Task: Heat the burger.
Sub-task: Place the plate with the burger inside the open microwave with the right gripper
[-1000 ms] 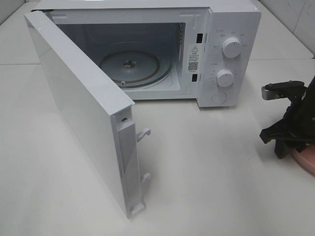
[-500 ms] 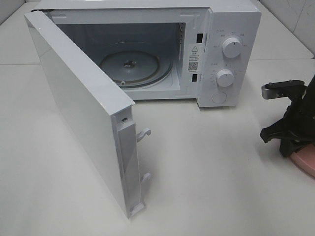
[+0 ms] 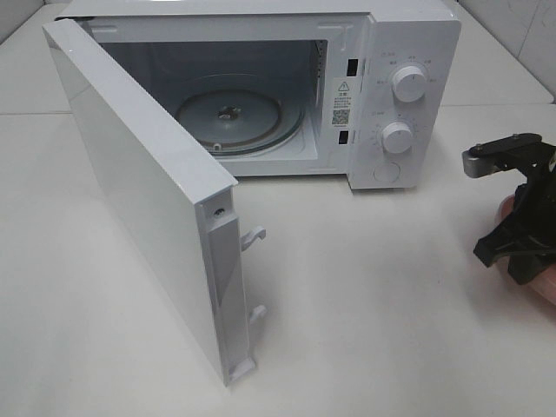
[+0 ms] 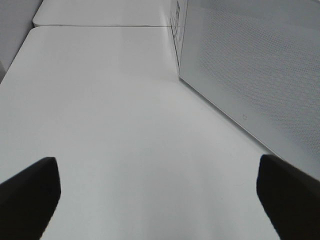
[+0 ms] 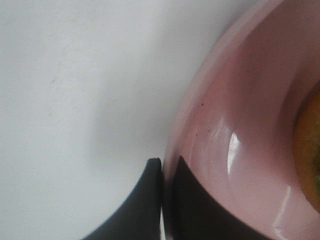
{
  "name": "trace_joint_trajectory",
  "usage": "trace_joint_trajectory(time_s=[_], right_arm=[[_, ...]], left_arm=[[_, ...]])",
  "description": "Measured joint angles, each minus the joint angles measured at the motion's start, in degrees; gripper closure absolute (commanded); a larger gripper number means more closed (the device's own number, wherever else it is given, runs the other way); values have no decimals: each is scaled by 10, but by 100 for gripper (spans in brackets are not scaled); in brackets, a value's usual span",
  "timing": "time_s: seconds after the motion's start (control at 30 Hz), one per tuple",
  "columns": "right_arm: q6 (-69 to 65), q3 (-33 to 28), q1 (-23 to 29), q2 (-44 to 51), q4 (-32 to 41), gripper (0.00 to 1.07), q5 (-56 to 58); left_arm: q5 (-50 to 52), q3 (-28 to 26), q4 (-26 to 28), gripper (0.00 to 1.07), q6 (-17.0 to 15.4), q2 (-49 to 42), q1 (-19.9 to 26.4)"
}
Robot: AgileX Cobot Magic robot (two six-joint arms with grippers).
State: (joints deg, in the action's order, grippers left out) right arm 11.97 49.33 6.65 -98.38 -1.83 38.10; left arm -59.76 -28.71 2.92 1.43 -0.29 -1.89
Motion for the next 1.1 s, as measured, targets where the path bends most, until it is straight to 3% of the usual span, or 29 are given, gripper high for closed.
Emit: trace_joint_trajectory(time_s=[0.37, 0.67, 0.83, 0.93, 1.0, 1.1], right_arm=[[5, -55, 69, 103, -5, 107, 42], [6, -66, 128, 154, -32, 107, 100], [6, -66, 210, 183, -48, 107, 111], [6, -66, 225, 187, -52, 107, 112], [6, -66, 276, 201, -67, 107, 118], [6, -75, 312, 210, -82, 107, 118]], left_arm=[[0, 0, 0, 7, 0, 0, 0], [0, 0, 0, 7, 0, 0, 0], [0, 0, 0, 7, 0, 0, 0], [0, 0, 0, 7, 0, 0, 0], [0, 0, 0, 7, 0, 0, 0], [0, 0, 0, 7, 0, 0, 0]])
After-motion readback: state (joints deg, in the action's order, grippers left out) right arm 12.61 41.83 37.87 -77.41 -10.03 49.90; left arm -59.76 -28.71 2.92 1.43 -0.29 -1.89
